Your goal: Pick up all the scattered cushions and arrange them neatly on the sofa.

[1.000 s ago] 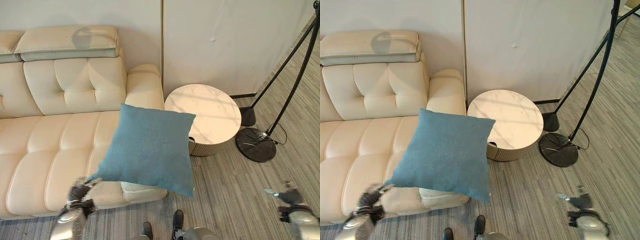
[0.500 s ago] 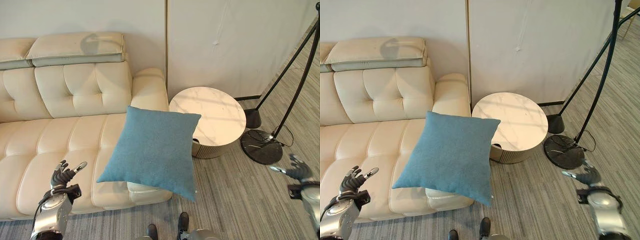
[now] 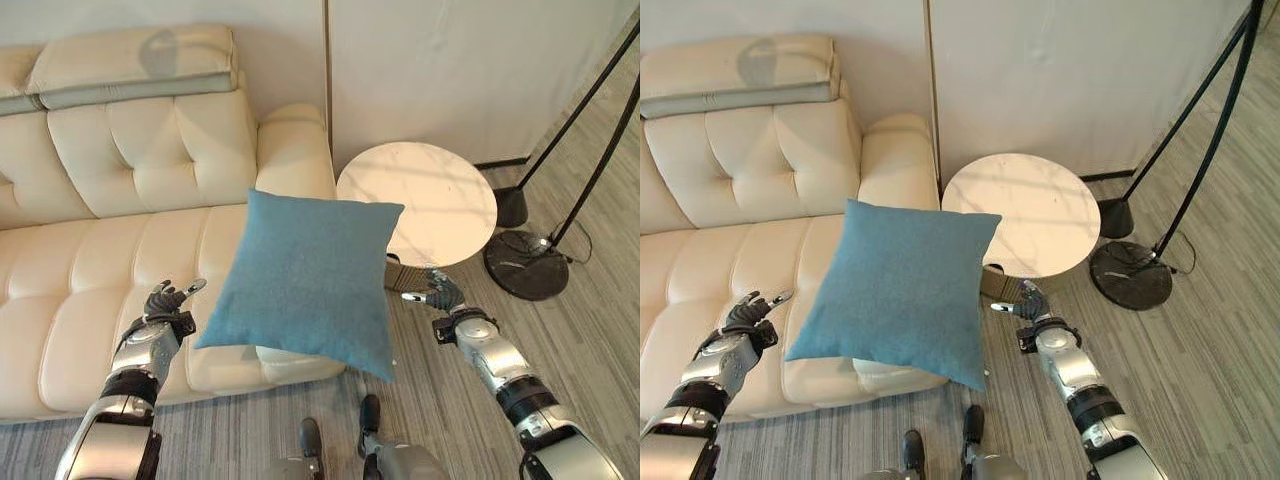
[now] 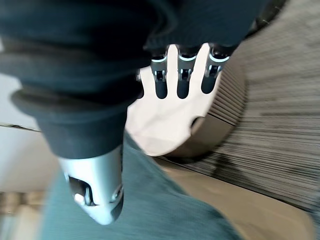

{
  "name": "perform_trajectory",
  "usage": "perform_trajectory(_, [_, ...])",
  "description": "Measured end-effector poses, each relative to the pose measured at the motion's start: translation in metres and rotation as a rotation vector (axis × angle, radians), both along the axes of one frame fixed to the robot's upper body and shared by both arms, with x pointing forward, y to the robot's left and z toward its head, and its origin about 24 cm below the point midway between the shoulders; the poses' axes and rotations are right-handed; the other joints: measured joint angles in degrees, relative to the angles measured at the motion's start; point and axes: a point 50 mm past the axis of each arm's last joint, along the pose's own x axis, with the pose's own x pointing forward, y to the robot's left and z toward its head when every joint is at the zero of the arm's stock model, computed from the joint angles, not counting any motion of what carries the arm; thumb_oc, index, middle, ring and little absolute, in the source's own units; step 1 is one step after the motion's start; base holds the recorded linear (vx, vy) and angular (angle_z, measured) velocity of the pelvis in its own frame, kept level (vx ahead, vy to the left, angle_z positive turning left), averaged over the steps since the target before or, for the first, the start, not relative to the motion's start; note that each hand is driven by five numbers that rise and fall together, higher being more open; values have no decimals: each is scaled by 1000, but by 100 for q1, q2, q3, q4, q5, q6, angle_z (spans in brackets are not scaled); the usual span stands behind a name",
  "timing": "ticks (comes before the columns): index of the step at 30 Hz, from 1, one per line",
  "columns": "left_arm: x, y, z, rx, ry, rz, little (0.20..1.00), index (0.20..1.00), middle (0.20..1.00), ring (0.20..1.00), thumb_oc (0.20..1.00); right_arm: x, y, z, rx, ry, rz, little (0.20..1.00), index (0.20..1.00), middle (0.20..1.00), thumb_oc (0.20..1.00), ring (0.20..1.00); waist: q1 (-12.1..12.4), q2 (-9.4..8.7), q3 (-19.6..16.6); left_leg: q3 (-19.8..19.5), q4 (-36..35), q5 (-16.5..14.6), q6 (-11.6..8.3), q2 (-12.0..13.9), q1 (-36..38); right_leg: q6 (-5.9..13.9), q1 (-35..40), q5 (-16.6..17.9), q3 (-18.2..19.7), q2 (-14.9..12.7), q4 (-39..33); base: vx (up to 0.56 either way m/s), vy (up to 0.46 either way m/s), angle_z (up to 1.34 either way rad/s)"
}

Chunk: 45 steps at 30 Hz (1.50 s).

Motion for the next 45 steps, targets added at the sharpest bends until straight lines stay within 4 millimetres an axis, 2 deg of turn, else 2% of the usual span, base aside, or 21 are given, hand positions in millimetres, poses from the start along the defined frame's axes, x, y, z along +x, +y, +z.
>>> perform_trajectory(3, [16,-17,4,28,18,-60,1000,1000,1000,1000,1000,6,33,0,55,6,38,1000,1000,1000,1000,1000,-24,-4,266,-21,-1,74,-8,-39,-314,-32,-303,76,-13,-38,1,-34,65,4])
perform_trajectory(6, [35,-54,11,2,-49,-147,1000,1000,1000,1000,1000,10,75,13,155,-40,114,1000,1000,1000,1000,1000,-21,3,642,-23,0,108,-17,-64,-429,-36,-412,150,-22,-66,2,-32,32,2])
perform_trajectory(7, [34,-65,5,-21,-53,-158,1000,1000,1000,1000,1000,6,84,12,200,-40,119,1000,1000,1000,1000,1000,-19,2,713,-23,0,108,-17,-68,-427,-36,-409,150,-25,-74,2,0,0,0])
perform_trajectory(11, [32,-75,1,-6,-52,-192,1000,1000,1000,1000,1000,8,71,10,157,-41,113,1000,1000,1000,1000,1000,50,-6,732,-43,1,108,-17,-85,-416,-37,-379,151,-23,-92,3,-42,37,7])
perform_trajectory(12, [38,-88,9,21,-88,-257,1000,1000,1000,1000,1000,11,69,17,140,-68,126,1000,1000,1000,1000,1000,110,-53,758,-42,1,108,-18,-99,-415,-35,-378,153,-19,-106,3,-26,29,3])
perform_trajectory(13, [39,-90,12,38,-97,-279,1000,1000,1000,1000,1000,11,71,20,137,-82,141,1000,1000,1000,1000,1000,121,-89,777,-42,1,108,-18,-102,-403,-22,-368,163,-14,-110,3,0,0,0])
perform_trajectory(14, [39,-89,15,90,-92,-306,881,881,881,881,881,10,71,22,124,-92,156,1000,1000,1000,1000,1000,125,-120,794,-42,1,108,-17,-105,-396,-20,-360,164,-10,-114,3,0,0,0])
perform_trajectory(15, [39,-88,16,113,-90,-317,620,620,620,620,620,11,71,23,120,-95,157,1000,1000,1000,1000,1000,126,-139,803,-40,1,108,-17,-108,-389,-17,-354,166,-5,-116,3,0,0,0])
perform_trajectory(16, [39,-89,17,124,-92,-327,272,272,272,272,272,11,70,23,113,-98,158,771,771,771,771,771,129,-146,807,-37,2,108,-17,-113,-385,-14,-351,168,-3,-119,3,0,0,0])
perform_trajectory(17, [39,-93,19,164,-90,-363,200,200,200,200,200,9,69,25,107,-111,169,200,200,200,200,200,131,-156,813,-34,1,108,-17,-123,-383,-13,-351,169,3,-127,3,0,0,0])
perform_trajectory(21, [34,-98,20,203,-99,-420,200,200,200,200,200,4,67,28,115,-136,178,200,200,200,200,200,127,-179,824,-18,1,108,-16,-133,-349,1,-330,179,26,-136,3,-6,8,-3])
perform_trajectory(24, [26,-99,11,175,-82,-421,200,200,200,200,200,4,64,28,98,-139,178,200,200,200,200,200,102,-211,837,-16,0,103,-14,-133,-257,6,-242,177,33,-136,2,-2,2,-1])
perform_trajectory(30, [7,-116,-16,-26,-79,-379,200,200,200,200,200,4,64,28,99,-144,176,200,200,200,200,200,100,-229,829,-29,0,103,-16,-155,-176,9,-154,175,19,-161,2,0,0,0])
perform_trajectory(35, [-12,-126,-37,-228,-84,-228,200,200,200,200,200,3,64,25,102,-136,173,200,200,200,200,200,147,-306,763,-62,1,104,-16,-167,-103,11,-65,175,-13,-180,2,-12,-10,3])
perform_trajectory(38, [-21,-130,-39,-285,-99,-166,200,200,200,200,200,1,64,26,117,-135,159,200,200,200,200,200,182,-355,671,-86,1,85,-43,-168,-92,29,-41,161,-21,-183,2,-9,5,5])
perform_trajectory(39, [-28,-129,-31,-297,-141,-148,200,200,200,200,200,-2,64,33,155,-165,158,200,200,200,200,200,188,-390,635,-128,1,85,-43,-170,-93,29,-27,161,-44,-186,2,1,7,13])
perform_trajectory(40, [-38,-126,-33,-313,-153,-128,200,200,200,200,200,-6,64,37,166,-186,166,200,200,200,200,200,194,-386,613,-160,1,97,-26,-171,-59,33,20,158,-67,-189,2,-3,10,13])
perform_trajectory(42, [-41,-126,-31,-325,-164,-119,200,200,200,200,200,-9,64,39,172,-198,175,200,200,200,200,200,192,-390,581,-169,1,93,-31,-172,-57,35,24,156,-74,-192,2,-10,14,8])
perform_trajectory(43, [-56,-125,-34,-317,-153,-103,200,200,200,200,200,-21,59,41,208,-220,175,200,200,200,200,200,212,-396,479,-211,1,105,-14,-171,-38,58,53,139,-111,-193,2,-32,13,11])
perform_trajectory(45, [-68,-126,-32,-322,-157,-92,200,200,200,200,200,-34,58,41,239,-230,185,200,200,200,200,200,273,-396,478,-216,1,105,-15,-172,28,69,131,132,-146,-200,2,-56,5,9])
